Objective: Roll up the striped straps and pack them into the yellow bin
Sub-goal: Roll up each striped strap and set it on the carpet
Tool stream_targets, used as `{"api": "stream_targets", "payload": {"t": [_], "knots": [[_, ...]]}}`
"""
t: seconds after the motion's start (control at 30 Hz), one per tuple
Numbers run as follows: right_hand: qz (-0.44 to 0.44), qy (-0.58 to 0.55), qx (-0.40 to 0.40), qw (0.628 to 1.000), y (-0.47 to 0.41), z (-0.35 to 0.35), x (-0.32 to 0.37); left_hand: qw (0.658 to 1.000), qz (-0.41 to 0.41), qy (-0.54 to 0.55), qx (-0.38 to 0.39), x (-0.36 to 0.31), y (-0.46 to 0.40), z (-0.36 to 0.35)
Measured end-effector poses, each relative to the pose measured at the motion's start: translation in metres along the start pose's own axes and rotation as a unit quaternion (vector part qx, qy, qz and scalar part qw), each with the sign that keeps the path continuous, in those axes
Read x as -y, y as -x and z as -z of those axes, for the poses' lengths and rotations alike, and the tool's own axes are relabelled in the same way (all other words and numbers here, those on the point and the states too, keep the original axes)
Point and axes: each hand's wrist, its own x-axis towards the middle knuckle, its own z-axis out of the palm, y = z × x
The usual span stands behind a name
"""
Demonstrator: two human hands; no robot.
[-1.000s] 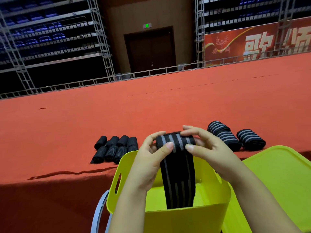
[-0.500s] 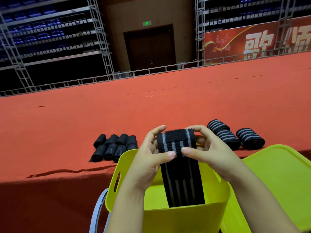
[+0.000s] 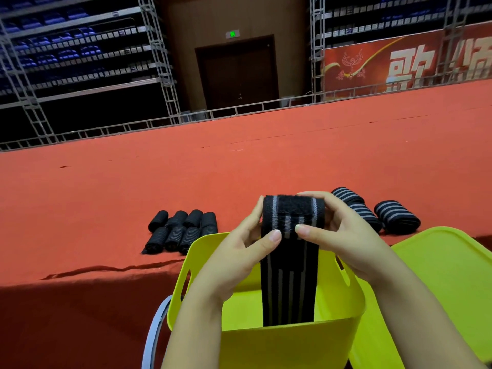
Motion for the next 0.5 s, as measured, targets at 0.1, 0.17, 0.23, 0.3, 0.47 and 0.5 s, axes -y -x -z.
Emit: {"api": "stream_targets", "payload": {"t": [0.1,0.17,0.23,0.3,0.47,0.5], "knots": [[0.027,-0.007,-0.012,1.0,-0.001,0.0006,0.0033,0.999,0.026,0.011,-0.024,0.0023,-0.0006,-0.0019],[0.04,0.004,-0.016,0.999,-0.0016,-0.001,0.0031,0.998,0.044,0.019,-0.039,0.0032,-0.0011,-0.0054],[0.052,0.022,-0.017,0.998,-0.0016,-0.0013,0.0021,0.997,0.054,0.029,-0.052,0.0035,-0.0018,-0.006],[0.067,0.05,-0.01,0.996,-0.0009,-0.0012,0.0016,0.996,0.057,0.033,-0.062,0.0061,-0.0027,-0.0049],[0.093,0.097,-0.004,0.991,0.002,-0.0053,0.0046,0.992,0.066,0.026,-0.102,0.0086,-0.0037,-0.0087],[0.096,0.097,-0.002,0.991,0.0022,-0.0054,0.0047,0.992,0.067,0.021,-0.106,0.0083,-0.0039,-0.0096]]}}
